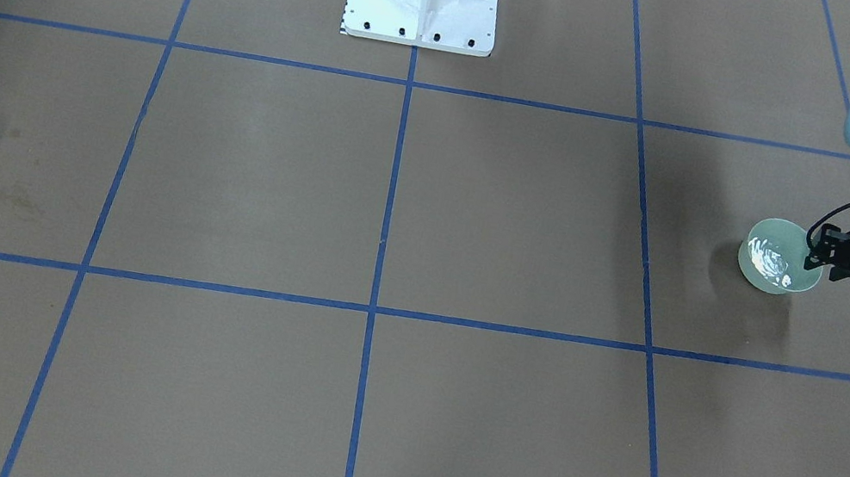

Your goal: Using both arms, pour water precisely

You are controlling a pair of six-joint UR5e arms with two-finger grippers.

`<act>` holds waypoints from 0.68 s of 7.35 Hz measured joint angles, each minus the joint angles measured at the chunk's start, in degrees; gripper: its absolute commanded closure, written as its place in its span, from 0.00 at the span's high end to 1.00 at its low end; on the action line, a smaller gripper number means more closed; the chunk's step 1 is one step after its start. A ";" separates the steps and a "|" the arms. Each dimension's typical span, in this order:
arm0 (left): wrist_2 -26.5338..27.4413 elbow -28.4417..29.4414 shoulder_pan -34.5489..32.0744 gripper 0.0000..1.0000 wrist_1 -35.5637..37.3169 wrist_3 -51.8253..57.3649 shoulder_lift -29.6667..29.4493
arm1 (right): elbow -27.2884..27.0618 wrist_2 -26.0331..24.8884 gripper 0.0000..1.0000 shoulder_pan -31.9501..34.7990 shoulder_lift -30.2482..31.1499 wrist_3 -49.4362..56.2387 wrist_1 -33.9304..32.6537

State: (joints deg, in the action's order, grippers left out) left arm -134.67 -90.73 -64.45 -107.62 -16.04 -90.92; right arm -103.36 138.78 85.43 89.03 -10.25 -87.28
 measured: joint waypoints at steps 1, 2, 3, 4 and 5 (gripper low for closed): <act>-2.98 -0.06 -3.93 1.00 0.05 1.63 -0.03 | -0.03 -0.19 0.99 -0.10 -0.01 0.02 0.00; -5.03 -0.33 -9.08 1.00 0.23 4.37 -0.04 | -0.09 -1.15 0.99 -0.13 0.13 0.08 0.04; -5.91 -0.75 -14.38 1.00 0.48 6.65 -0.07 | -0.11 -2.43 0.99 -0.16 0.54 0.12 0.11; -6.21 -0.96 -19.47 1.00 0.81 9.41 0.38 | -0.06 -3.10 0.99 -0.17 0.91 0.16 0.13; -6.31 -1.05 -24.05 1.00 1.34 12.46 1.64 | 0.13 -3.35 0.99 -0.17 1.15 0.18 0.11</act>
State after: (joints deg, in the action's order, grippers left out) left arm -140.98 -91.78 -88.51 -106.28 -3.59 -89.28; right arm -103.23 135.42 85.26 90.18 -10.07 -87.16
